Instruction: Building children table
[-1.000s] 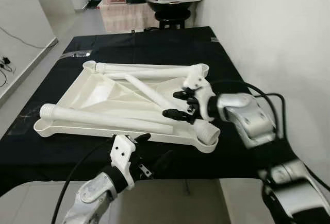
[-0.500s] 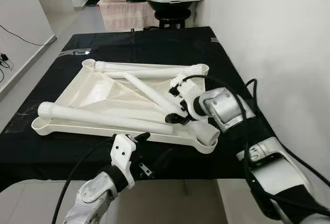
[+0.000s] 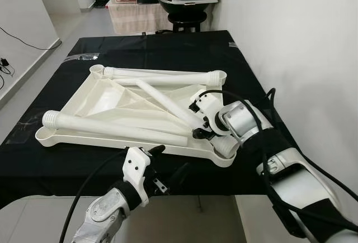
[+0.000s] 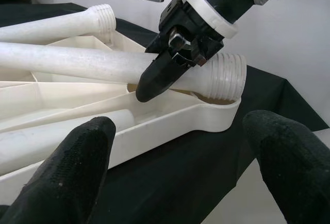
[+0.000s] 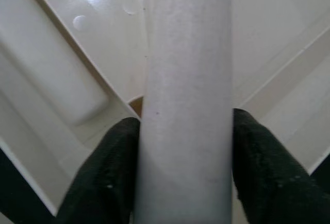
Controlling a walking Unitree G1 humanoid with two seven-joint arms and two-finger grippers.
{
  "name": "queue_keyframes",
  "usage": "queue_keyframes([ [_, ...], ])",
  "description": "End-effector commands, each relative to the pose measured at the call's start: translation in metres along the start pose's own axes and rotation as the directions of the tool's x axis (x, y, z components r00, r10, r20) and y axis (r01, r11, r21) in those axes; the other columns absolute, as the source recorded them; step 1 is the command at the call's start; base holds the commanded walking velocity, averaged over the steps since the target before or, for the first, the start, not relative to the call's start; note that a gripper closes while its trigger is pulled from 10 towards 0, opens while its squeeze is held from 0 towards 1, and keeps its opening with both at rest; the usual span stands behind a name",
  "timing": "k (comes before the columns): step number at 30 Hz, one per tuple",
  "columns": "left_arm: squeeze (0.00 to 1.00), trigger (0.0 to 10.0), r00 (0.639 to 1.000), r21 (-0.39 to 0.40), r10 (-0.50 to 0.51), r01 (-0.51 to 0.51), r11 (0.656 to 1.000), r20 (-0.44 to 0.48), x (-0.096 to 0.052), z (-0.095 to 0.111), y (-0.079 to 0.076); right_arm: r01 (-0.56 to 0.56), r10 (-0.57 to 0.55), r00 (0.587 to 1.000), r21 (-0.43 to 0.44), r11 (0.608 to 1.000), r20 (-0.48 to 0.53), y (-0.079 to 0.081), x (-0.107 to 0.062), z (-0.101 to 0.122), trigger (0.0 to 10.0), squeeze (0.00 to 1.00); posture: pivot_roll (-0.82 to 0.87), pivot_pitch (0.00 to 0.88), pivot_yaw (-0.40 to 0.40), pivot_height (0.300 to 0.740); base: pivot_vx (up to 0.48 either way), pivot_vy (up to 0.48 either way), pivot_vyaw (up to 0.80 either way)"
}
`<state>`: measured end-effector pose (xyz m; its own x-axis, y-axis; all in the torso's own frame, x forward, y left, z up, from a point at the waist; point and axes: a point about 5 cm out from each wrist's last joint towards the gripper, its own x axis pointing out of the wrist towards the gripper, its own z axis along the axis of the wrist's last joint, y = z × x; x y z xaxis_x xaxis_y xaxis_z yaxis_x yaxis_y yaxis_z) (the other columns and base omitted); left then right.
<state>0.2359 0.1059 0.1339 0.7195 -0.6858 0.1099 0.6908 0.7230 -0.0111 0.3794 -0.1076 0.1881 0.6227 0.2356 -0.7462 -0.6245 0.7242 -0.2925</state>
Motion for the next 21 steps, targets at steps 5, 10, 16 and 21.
queue_keyframes([
  [5, 0.0, 10.0, 1.0, 0.017, 0.008, -0.008, 1.0, -0.002, -0.001, -0.001, 0.0, 0.035, -0.034, 0.999, 0.055, 0.998, -0.01, -0.007, 0.001, -0.006, 0.0, 0.0, -0.01, 0.072, -0.035, 0.74, 0.0, 0.0, 0.0],
  [10, 0.0, 10.0, 1.0, 0.011, 0.024, -0.025, 1.0, 0.004, 0.0, 0.0, 0.003, 0.025, -0.03, 0.998, 0.104, 0.994, 0.055, -0.011, -0.002, 0.0, 0.0, 0.0, -0.02, 0.065, -0.039, 0.74, 0.0, 0.0, 0.0],
  [16, 0.0, 10.0, 0.997, -0.018, 0.078, -0.078, 0.997, 0.023, -0.002, 0.003, 0.01, -0.079, -0.015, 0.934, 0.247, 0.966, 0.356, -0.028, -0.025, 0.025, 0.0, 0.0, -0.03, 0.059, -0.029, 0.74, 0.0, 0.0, 0.0],
  [21, 0.0, 10.0, 0.994, -0.023, 0.097, -0.096, 0.995, 0.048, -0.002, 0.012, 0.016, -0.148, -0.06, 0.834, 0.327, 0.933, 0.548, -0.048, -0.05, 0.039, 2.4, 0.0, -0.04, 0.055, -0.017, 0.74, 0.0, 0.0, 0.0],
])
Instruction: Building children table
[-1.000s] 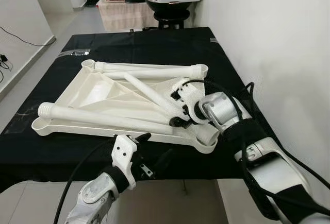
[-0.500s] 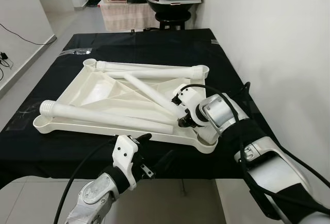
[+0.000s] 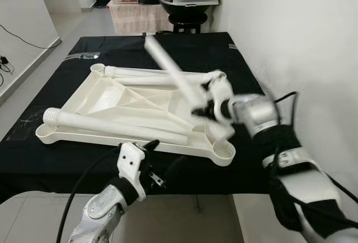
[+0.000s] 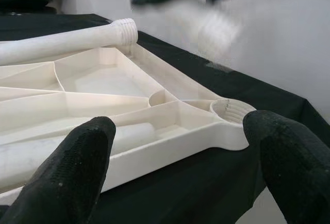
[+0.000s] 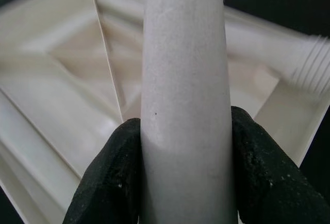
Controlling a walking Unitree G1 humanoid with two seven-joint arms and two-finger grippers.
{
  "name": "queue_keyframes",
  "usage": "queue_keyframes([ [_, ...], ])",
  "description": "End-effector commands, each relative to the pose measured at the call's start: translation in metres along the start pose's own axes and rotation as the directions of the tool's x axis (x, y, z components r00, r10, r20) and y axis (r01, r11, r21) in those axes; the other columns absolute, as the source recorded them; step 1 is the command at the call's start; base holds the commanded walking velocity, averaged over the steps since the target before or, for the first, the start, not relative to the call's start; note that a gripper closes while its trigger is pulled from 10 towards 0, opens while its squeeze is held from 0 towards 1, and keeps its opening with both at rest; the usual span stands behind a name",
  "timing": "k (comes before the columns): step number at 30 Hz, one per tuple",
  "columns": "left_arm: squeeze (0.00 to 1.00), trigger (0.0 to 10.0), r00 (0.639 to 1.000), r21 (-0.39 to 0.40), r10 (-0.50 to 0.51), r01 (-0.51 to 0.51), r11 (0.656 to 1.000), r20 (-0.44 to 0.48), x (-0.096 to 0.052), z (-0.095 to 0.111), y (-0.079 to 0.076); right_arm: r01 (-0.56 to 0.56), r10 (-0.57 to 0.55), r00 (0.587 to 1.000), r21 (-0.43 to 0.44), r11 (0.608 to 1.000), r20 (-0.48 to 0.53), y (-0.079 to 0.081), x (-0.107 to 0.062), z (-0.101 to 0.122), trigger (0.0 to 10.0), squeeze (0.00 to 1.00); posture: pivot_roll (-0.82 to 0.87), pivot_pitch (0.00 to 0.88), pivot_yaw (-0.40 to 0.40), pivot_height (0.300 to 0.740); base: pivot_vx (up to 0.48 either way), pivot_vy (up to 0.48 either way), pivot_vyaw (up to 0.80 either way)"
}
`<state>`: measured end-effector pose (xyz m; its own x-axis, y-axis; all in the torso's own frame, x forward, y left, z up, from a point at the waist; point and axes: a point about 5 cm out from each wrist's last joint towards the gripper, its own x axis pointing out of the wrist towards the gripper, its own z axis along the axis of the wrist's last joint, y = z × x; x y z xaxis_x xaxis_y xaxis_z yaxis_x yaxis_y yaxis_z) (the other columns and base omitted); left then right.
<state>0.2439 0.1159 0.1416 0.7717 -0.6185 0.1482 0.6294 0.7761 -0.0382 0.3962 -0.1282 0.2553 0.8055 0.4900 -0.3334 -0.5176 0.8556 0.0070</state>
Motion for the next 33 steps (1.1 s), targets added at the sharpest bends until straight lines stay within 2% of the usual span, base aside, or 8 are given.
queue_keyframes([
  [1, 0.0, 10.0, 1.0, -0.01, 0.013, -0.013, 1.0, 0.028, 0.0, 0.01, 0.005, -0.019, 0.013, 0.994, 0.051, 0.999, 0.11, -0.005, -0.007, 0.013, 7.8, 0.0, -0.04, 0.054, -0.016, 0.74, 0.0, 0.0, 0.0],
  [2, 0.0, 10.0, 0.999, -0.015, 0.012, -0.011, 1.0, 0.052, 0.002, 0.017, 0.006, -0.031, 0.02, 0.988, 0.073, 0.997, 0.153, -0.007, -0.011, 0.017, 10.0, 0.0, -0.04, 0.052, -0.012, 0.74, 0.0, 0.0, 0.0],
  [7, 0.0, 10.0, 0.987, -0.039, 0.005, 0.001, 0.999, 0.161, 0.011, 0.047, 0.008, -0.065, 0.033, 0.965, 0.115, 0.991, 0.261, -0.01, -0.018, 0.024, 10.0, 0.0, -0.04, 0.049, -0.005, 0.74, 0.0, 0.0, 0.0],
  [8, 1.0, 10.0, 0.976, -0.056, 0.0, 0.012, 0.998, 0.219, 0.015, 0.063, 0.01, -0.043, 0.009, 0.952, 0.105, 0.994, 0.306, -0.011, -0.02, 0.025, 10.0, 0.0, -0.04, 0.048, -0.002, 0.74, 0.0, 0.0, 0.0],
  [13, 1.0, 10.0, 0.931, -0.05, -0.013, 0.034, 0.998, 0.366, 0.022, 0.108, 0.014, 0.099, -0.109, 0.876, 0.046, 0.994, 0.469, -0.012, -0.025, 0.023, 10.0, 0.0, -0.03, 0.045, 0.002, 0.74, 0.0, 0.0, 0.0],
  [20, 1.0, 10.0, 0.882, -0.061, -0.008, 0.041, 0.997, 0.471, 0.022, 0.141, 0.019, 0.027, -0.06, 0.84, 0.07, 0.997, 0.539, -0.001, -0.029, 0.019, 10.0, 0.0, -0.03, 0.042, 0.01, 0.74, 0.0, 0.0, 0.0],
  [25, 1.0, 10.0, 0.837, -0.109, 0.008, 0.062, 0.992, 0.547, 0.025, 0.171, 0.027, 0.022, 0.112, 0.841, -0.24, 0.97, 0.529, 0.035, -0.028, 0.006, 10.0, 0.0, -0.03, 0.031, 0.023, 0.74, 0.0, 0.0, 0.0],
  [33, 1.0, 10.0, 0.817, -0.138, 0.011, 0.085, 0.987, 0.577, 0.033, 0.189, 0.03, -0.051, 0.268, 0.817, -0.401, 0.915, 0.51, 0.066, -0.028, -0.003, 10.0, 0.0, -0.03, 0.019, 0.027, 0.74, 0.0, 0.0, 0.0],
])
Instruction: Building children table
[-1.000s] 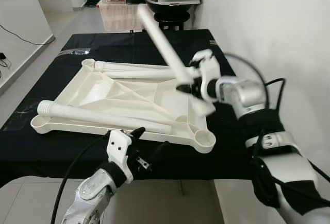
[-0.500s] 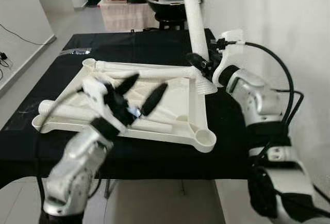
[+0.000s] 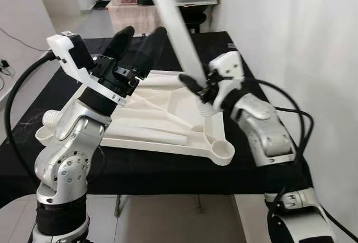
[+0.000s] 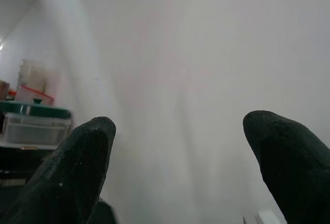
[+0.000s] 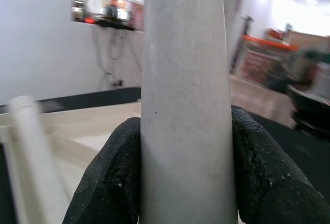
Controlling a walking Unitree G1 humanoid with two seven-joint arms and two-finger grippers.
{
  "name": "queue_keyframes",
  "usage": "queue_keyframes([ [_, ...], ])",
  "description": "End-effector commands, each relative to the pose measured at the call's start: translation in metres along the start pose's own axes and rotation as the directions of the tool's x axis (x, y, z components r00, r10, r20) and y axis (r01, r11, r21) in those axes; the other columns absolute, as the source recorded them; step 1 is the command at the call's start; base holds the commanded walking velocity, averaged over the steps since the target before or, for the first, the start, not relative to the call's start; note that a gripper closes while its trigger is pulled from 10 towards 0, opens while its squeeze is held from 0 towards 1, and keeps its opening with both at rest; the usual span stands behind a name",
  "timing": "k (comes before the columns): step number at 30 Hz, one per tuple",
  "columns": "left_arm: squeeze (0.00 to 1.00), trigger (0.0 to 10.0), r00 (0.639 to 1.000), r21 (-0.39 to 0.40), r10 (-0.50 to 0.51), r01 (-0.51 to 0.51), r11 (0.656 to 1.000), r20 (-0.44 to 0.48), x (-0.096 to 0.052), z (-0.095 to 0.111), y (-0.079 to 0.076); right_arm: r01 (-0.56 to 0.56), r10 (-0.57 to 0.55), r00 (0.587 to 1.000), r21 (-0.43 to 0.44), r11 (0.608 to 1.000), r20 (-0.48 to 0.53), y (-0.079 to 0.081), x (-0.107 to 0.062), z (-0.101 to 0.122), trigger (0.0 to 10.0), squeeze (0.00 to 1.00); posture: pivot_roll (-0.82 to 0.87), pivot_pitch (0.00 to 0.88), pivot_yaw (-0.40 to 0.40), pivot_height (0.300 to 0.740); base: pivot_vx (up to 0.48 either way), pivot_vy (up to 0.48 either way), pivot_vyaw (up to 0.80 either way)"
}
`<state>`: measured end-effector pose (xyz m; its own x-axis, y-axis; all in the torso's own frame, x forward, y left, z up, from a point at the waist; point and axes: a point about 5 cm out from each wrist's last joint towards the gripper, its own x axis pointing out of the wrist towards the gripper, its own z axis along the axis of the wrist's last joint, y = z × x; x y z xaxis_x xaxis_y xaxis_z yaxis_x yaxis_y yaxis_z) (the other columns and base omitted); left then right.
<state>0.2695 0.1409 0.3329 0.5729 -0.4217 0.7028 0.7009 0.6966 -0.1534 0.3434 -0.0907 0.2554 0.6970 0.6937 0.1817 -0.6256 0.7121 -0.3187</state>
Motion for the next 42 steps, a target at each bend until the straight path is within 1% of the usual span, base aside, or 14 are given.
queue_keyframes([
  [1, 1.0, 10.0, 1.0, -0.022, 0.016, -0.016, 1.0, -0.011, 0.001, -0.001, 0.003, -0.055, 0.057, 0.997, -0.053, 0.997, 0.043, 0.009, 0.001, 0.009, 10.0, 0.0, -0.03, 0.018, 0.031, 0.74, 0.0, 0.0, 0.0],
  [3, 1.0, 10.0, 1.0, -0.034, 0.027, -0.027, 0.999, -0.008, 0.002, -0.001, 0.005, -0.077, 0.08, 0.996, -0.066, 0.995, 0.044, 0.013, 0.001, 0.01, 10.0, 0.0, -0.03, 0.018, 0.031, 0.74, 0.0, 0.0, 0.0],
  [4, 0.0, 10.0, 0.999, -0.059, 0.037, -0.036, 0.998, 0.006, 0.004, 0.001, 0.006, -0.104, 0.107, 0.993, -0.073, 0.992, 0.041, 0.017, 0.0, 0.009, 10.0, 0.0, -0.03, 0.018, 0.031, 0.74, 0.0, 0.0, 0.0],
  [7, 0.0, 10.0, 0.999, -0.071, 0.038, -0.037, 0.997, 0.013, 0.005, 0.001, 0.006, -0.091, 0.093, 0.995, -0.065, 0.994, 0.039, 0.015, -0.001, 0.008, 10.0, 0.0, -0.03, 0.014, 0.031, 0.74, 0.0, 0.0, 0.0],
  [9, 0.0, 10.0, 0.999, -0.086, 0.039, -0.038, 0.996, 0.017, 0.006, 0.002, 0.006, -0.049, 0.051, 0.998, -0.04, 0.998, 0.036, 0.011, -0.002, 0.007, 10.0, 0.0, -0.03, 0.012, 0.032, 0.74, 0.0, 0.0, 0.0],
  [12, 0.0, 10.0, 0.999, -0.102, 0.034, -0.032, 0.994, 0.011, 0.005, -0.002, 0.003, 0.091, -0.094, 0.995, 0.069, 0.993, 0.039, -0.007, 0.0, 0.008, 10.0, 0.0, -0.04, 0.013, 0.033, 0.74, 0.0, 0.0, 0.0],
  [13, 0.0, 10.0, 1.0, -0.118, 0.021, -0.02, 0.993, 0.008, 0.004, -0.004, -0.001, 0.17, -0.18, 0.982, 0.161, 0.972, 0.049, -0.018, 0.0, 0.009, 10.0, 0.0, -0.04, 0.014, 0.032, 0.74, 0.0, 0.0, 0.0],
  [18, 0.0, 10.0, 1.0, -0.134, 0.004, -0.002, 0.991, 0.011, 0.004, -0.004, -0.004, 0.202, -0.237, 0.967, 0.279, 0.939, 0.098, -0.026, -0.003, 0.014, 10.0, 0.0, -0.03, 0.017, 0.033, 0.74, 0.0, 0.0, 0.0],
  [22, 0.0, 10.0, 0.999, -0.13, 0.024, -0.021, 0.991, 0.022, 0.005, -0.001, -0.001, 0.123, -0.161, 0.972, 0.218, 0.968, 0.168, -0.018, -0.006, 0.021, 10.0, 0.0, -0.03, 0.019, 0.034, 0.74, 0.0, 0.0, 0.0],
  [26, 0.0, 10.0, 0.999, -0.131, 0.032, -0.028, 0.991, 0.027, 0.005, 0.001, 0.001, 0.094, -0.132, 0.974, 0.204, 0.974, 0.184, -0.015, -0.006, 0.023, 10.0, 0.0, -0.04, 0.019, 0.034, 0.74, 0.0, 0.0, 0.0],
  [28, 0.0, 10.0, 0.998, -0.132, 0.044, -0.039, 0.99, 0.034, 0.006, 0.003, 0.004, 0.053, -0.088, 0.976, 0.176, 0.983, 0.199, -0.009, -0.008, 0.025, 10.0, 0.0, -0.04, 0.02, 0.036, 0.74, 0.0, 0.0, 0.0],
  [30, 0.0, 10.0, 0.998, -0.132, 0.045, -0.04, 0.99, 0.035, 0.006, 0.003, 0.004, 0.033, -0.066, 0.977, 0.158, 0.987, 0.204, -0.006, -0.008, 0.025, 10.0, 0.0, -0.04, 0.02, 0.035, 0.74, 0.0, 0.0, 0.0],
  [34, 0.0, 10.0, 0.997, -0.15, 0.053, -0.045, 0.988, 0.047, 0.011, 0.003, 0.003, -0.065, 0.046, 0.975, 0.084, 0.994, 0.218, 0.009, -0.008, 0.027, 10.0, 0.0, -0.04, 0.018, 0.036, 0.74, 0.0, 0.0, 0.0],
  [42, 0.0, 10.0, 0.995, -0.18, 0.071, -0.057, 0.982, 0.072, 0.014, 0.007, 0.005, -0.13, 0.132, 0.972, -0.024, 0.991, 0.192, 0.02, -0.008, 0.024, 10.0, 0.0, -0.04, 0.019, 0.035, 0.74, 0.0, 0.0, 0.0],
])
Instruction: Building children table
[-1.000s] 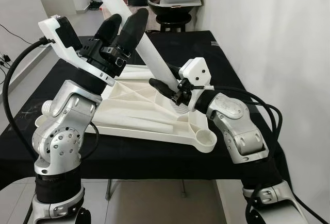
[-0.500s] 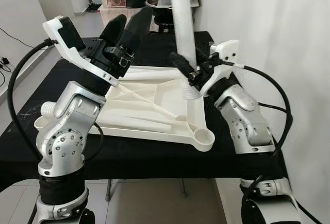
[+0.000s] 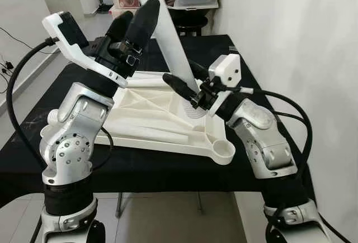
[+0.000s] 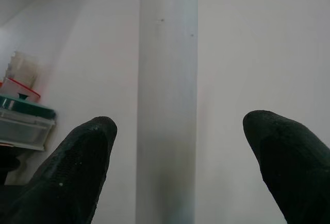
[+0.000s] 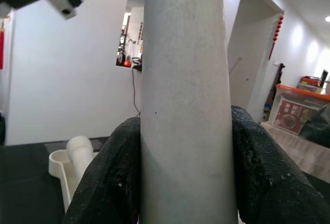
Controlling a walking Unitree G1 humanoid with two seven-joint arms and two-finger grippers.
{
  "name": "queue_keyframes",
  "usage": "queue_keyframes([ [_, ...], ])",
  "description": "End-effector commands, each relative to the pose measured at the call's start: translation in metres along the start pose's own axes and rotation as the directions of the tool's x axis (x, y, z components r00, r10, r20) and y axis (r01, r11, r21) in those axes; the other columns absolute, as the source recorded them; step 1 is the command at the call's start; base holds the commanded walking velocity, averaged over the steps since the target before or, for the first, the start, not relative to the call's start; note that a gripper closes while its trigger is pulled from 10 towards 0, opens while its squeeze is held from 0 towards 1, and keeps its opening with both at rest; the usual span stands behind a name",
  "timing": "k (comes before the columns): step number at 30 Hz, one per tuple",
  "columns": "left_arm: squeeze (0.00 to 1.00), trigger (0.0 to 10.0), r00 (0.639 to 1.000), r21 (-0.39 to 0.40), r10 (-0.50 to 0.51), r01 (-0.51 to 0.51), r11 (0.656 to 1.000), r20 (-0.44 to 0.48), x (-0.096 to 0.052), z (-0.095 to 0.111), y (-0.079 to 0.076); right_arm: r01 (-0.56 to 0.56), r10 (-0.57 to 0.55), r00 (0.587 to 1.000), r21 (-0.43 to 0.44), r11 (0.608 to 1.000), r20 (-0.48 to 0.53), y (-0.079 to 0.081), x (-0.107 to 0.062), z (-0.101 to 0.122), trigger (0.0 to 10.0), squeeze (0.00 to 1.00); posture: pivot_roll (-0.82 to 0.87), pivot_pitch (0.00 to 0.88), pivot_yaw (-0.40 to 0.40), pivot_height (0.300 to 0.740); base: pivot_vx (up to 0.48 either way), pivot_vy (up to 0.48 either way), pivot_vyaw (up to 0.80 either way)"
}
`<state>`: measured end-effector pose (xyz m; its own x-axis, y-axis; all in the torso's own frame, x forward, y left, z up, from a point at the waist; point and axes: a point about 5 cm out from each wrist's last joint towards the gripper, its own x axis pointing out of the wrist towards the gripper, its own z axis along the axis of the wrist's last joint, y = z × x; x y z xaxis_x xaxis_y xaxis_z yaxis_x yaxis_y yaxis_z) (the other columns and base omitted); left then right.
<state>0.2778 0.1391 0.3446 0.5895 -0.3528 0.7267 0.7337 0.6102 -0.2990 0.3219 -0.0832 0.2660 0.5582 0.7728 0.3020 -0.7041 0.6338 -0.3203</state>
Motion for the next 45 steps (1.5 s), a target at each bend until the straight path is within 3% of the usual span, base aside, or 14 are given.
queue_keyframes([
  [1, 0.0, 10.0, 1.0, -0.014, 0.011, -0.011, 1.0, 0.025, 0.0, 0.004, 0.002, -0.028, 0.029, 0.999, -0.037, 0.999, 0.023, 0.005, 0.001, 0.006, 10.0, 0.0, -0.04, 0.019, 0.035, 0.74, 0.0, 0.0, 0.0],
  [6, 0.0, 10.0, 1.0, -0.018, 0.014, -0.013, 1.0, 0.028, 0.0, 0.005, 0.002, -0.044, 0.045, 0.999, -0.063, 0.997, 0.014, 0.007, 0.001, 0.004, 10.0, 0.0, -0.04, 0.019, 0.035, 0.74, 0.0, 0.0, 0.0],
  [7, 0.0, 10.0, 0.999, -0.032, 0.018, -0.017, 0.999, 0.03, 0.001, 0.004, 0.003, -0.083, 0.079, 0.996, -0.146, 0.986, -0.033, 0.011, 0.002, -0.001, 10.0, 0.0, -0.04, 0.019, 0.034, 0.74, 0.0, 0.0, 0.0],
  [11, 0.0, 10.0, 0.999, -0.052, 0.021, -0.019, 0.998, 0.028, 0.002, 0.003, 0.003, -0.088, 0.073, 0.994, -0.212, 0.973, -0.077, 0.01, 0.003, -0.007, 10.0, 0.0, -0.04, 0.018, 0.033, 0.74, 0.0, 0.0, 0.0],
  [12, 0.0, 5.8, 0.999, -0.055, 0.019, -0.017, 0.998, 0.026, 0.002, 0.003, 0.002, -0.081, 0.061, 0.994, -0.23, 0.97, -0.091, 0.009, 0.003, -0.009, 10.0, 0.0, -0.03, 0.018, 0.033, 0.74, 0.0, 0.0, 0.0],
  [13, 0.0, 0.2, 1.0, -0.062, 0.016, -0.015, 0.998, 0.022, 0.002, 0.002, 0.002, -0.063, 0.033, 0.993, -0.266, 0.962, -0.116, 0.005, 0.003, -0.012, 10.0, 0.0, -0.03, 0.018, 0.032, 0.74, 0.0, 0.0, 0.0],
  [30, 0.0, 0.0, 0.983, -0.064, -0.113, 0.105, 0.992, -0.144, -0.006, -0.028, -0.001, 0.02, -0.084, 0.959, -0.233, 0.972, -0.27, 0.009, 0.011, -0.037, 10.0, 0.0, -0.04, 0.015, 0.033, 0.74, 0.0, 0.0, 0.0],
  [31, 0.0, 0.0, 0.976, -0.069, -0.145, 0.135, 0.988, -0.162, -0.006, -0.032, -0.004, 0.028, -0.09, 0.954, -0.213, 0.977, -0.287, 0.011, 0.013, -0.039, 10.0, 1.0, -0.03, 0.014, 0.03, 0.74, 0.0, 0.0, 0.0],
  [37, 0.0, 0.0, 0.961, -0.084, -0.208, 0.196, 0.977, -0.182, -0.003, -0.04, -0.012, 0.052, -0.106, 0.94, -0.173, 0.984, -0.324, 0.018, 0.023, -0.044, 10.0, 1.0, -0.04, 0.008, 0.03, 0.74, 0.0, 0.0, 0.0],
  [38, 0.0, 0.0, 0.959, -0.091, -0.22, 0.207, 0.974, -0.179, -0.001, -0.042, -0.014, 0.065, -0.113, 0.937, -0.151, 0.986, -0.33, 0.021, 0.028, -0.045, 10.0, 0.47, -0.04, 0.008, 0.031, 0.74, 0.0, 0.0, 0.0],
  [39, 0.0, 0.0, 0.959, -0.091, -0.22, 0.207, 0.974, -0.179, -0.001, -0.042, -0.014, 0.065, -0.113, 0.937, -0.151, 0.986, -0.33, 0.021, 0.028, -0.045, 10.0, 0.47, -0.04, 0.008, 0.031, 0.74, 0.0, 0.0, 0.0],
  [40, 0.0, 0.0, 0.958, -0.096, -0.228, 0.214, 0.972, -0.176, 0.001, -0.043, -0.016, 0.077, -0.118, 0.936, -0.133, 0.988, -0.331, 0.022, 0.033, -0.044, 10.0, 0.0, -0.04, 0.008, 0.031, 0.74, 0.0, 0.0, 0.0],
  [44, 0.0, 0.0, 0.953, -0.11, -0.244, 0.227, 0.968, -0.178, 0.001, -0.048, -0.019, 0.081, -0.124, 0.932, -0.138, 0.987, -0.342, 0.024, 0.04, -0.043, 10.0, 0.0, -0.04, 0.006, 0.03, 0.74, 0.0, 0.0, 0.0],
  [45, 0.0, 0.0, 0.952, -0.112, -0.249, 0.231, 0.966, -0.18, 0.001, -0.05, -0.02, 0.073, -0.123, 0.926, -0.15, 0.986, -0.357, 0.024, 0.04, -0.044, 9.1, 0.0, -0.04, 0.005, 0.027, 0.74, 0.0, 0.0, 0.0],
])
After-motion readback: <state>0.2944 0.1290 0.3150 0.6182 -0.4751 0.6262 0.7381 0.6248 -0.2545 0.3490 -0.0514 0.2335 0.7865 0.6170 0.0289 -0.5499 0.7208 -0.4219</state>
